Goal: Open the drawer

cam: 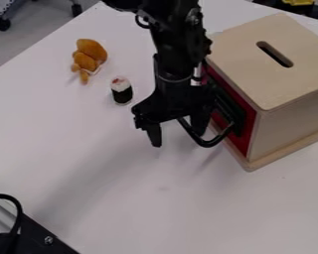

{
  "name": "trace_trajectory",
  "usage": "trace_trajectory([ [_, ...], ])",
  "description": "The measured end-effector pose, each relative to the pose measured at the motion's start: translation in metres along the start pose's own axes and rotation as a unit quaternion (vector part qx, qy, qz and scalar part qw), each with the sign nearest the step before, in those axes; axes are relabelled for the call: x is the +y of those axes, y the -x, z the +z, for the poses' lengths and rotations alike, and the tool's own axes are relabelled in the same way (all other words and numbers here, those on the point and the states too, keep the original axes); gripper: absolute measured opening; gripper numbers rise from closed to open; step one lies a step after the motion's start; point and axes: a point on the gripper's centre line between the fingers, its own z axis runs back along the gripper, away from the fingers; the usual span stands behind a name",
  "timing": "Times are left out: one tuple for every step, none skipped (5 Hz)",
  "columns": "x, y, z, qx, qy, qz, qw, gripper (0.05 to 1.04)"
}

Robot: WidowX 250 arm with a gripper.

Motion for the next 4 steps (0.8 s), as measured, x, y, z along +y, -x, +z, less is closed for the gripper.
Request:
trace_trajectory([
  [-0.0004, -0.0016, -0.0009, -0.006, -0.001, -0.006, 1.0000, 0.665],
  [-0.0033, -0.0009, 0.0003, -0.007, 0.002, -0.008, 0.9999, 0.375],
  [-0.0039, 0.0006, 0.0004, -0.006, 0.001, 0.004, 1.0000, 0.191],
  [-0.0004, 0.0035, 0.0010, -0.006, 0.000, 0.005, 1.0000, 0.168],
])
